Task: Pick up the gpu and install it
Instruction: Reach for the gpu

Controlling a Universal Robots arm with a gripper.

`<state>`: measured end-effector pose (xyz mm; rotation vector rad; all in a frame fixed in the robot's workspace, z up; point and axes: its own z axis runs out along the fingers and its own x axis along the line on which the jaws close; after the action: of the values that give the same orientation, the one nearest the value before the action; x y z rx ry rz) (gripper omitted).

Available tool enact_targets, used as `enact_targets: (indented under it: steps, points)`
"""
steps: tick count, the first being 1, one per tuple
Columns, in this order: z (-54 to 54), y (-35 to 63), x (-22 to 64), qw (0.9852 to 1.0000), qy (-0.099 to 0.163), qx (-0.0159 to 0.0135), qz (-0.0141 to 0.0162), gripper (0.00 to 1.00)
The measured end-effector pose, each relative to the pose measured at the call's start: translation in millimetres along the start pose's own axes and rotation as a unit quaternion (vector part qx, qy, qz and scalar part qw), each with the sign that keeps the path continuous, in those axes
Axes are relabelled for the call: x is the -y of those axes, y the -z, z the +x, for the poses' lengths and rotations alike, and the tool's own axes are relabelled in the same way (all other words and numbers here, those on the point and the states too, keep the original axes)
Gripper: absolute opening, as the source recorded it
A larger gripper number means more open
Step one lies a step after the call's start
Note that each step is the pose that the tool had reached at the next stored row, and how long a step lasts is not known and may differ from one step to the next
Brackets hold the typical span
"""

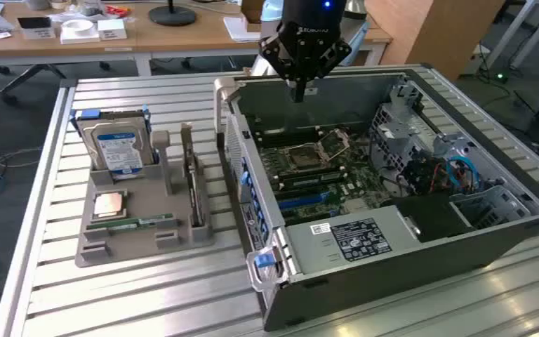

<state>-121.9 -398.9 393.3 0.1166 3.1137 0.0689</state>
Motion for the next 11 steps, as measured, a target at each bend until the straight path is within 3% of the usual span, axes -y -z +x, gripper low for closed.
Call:
enact_targets:
  steps: [11]
  points:
    - [2.5, -0.8, 0.2, 1.0, 0.0, 0.0, 0.0, 0.11]
